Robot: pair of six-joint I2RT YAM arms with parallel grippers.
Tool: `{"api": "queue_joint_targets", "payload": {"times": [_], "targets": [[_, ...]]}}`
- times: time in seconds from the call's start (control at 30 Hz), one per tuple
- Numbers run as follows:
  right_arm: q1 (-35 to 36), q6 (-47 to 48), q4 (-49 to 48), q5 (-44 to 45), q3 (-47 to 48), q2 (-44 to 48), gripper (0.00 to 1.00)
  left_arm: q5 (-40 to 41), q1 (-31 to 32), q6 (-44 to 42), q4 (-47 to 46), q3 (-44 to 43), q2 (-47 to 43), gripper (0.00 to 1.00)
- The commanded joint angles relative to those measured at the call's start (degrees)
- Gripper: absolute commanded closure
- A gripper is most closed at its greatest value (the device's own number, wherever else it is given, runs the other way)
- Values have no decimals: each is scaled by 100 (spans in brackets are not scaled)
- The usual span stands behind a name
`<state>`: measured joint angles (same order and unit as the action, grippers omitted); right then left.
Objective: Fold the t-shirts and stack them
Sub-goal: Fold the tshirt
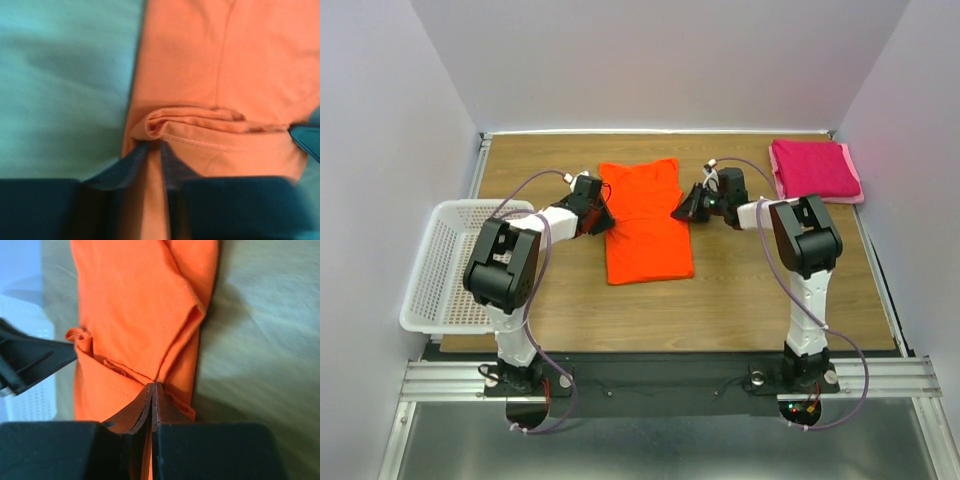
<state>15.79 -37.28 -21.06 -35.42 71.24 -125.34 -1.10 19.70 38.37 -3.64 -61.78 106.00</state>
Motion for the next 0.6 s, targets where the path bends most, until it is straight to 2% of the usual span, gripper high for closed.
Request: {"api": "queue_joint_targets", "payload": {"times": [0.0,0.03,0.13,0.17,0.23,0.4,0.53,0.57], "targets": [[-41,966,971,466,-129,667,91,461,86,39,557,79,-754,64],[-41,1055,1242,448,-85,964,86,697,78,4,653,52,-1017,55],[-50,1267,1621,605,-40,1492,77,1145,130,-128,829,-71,-1422,41],[-41,1284,1797,606,-75,1625,72,1217,156,-145,925,-62,-1676,41],[-32,1214,1877,362,-233,1863,71,1235,253,-233,1031,-19,-1923,41],[257,889,1869,-105,-1269,2768,71,1051,1138,-129,1366,569,-2671,42],[1019,950,1860,-465,-1771,3077,71,770,1465,284,1313,1369,-3076,51],[1275,968,1799,-518,-1885,3103,73,726,1518,389,1287,1623,-3137,57]]}}
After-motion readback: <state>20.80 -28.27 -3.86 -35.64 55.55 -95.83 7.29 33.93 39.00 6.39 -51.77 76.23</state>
